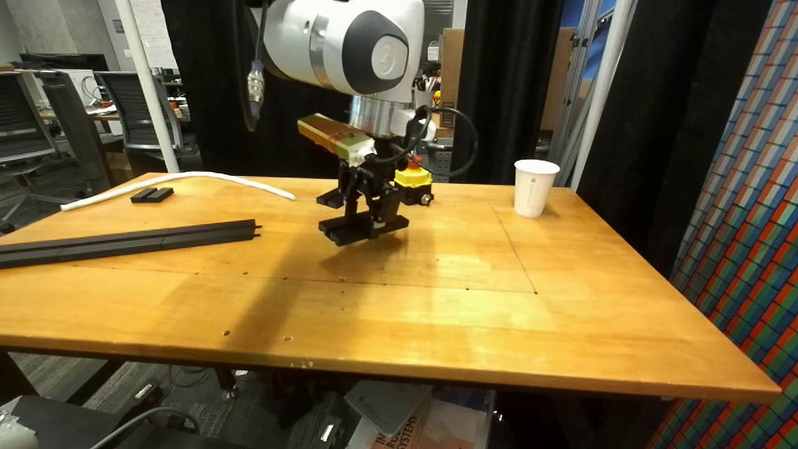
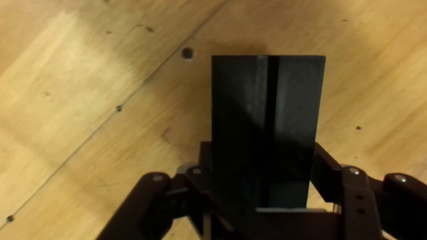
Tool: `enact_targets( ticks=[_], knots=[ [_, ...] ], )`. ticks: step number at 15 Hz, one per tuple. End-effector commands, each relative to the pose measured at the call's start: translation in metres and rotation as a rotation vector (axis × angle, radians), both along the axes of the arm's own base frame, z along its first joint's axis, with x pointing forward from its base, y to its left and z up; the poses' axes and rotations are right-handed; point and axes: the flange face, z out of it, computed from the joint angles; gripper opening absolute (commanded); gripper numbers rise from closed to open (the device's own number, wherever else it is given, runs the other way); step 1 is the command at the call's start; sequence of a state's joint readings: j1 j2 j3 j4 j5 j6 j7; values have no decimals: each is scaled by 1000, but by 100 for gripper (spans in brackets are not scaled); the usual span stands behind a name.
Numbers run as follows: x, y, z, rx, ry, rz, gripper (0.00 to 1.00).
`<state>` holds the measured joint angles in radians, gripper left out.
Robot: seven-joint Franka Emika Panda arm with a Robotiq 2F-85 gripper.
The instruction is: Connect the four black pieces together
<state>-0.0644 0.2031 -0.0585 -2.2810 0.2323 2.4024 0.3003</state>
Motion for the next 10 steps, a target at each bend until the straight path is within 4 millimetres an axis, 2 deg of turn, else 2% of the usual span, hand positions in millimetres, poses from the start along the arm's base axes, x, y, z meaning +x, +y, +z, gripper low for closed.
enact_targets(
  ticks=[1, 3, 10],
  knots=[
    [22, 40, 6, 70, -34, -179, 45],
    [31, 59, 5, 88, -44, -256, 45],
    [52, 104, -6, 52, -46, -443, 45]
  ],
)
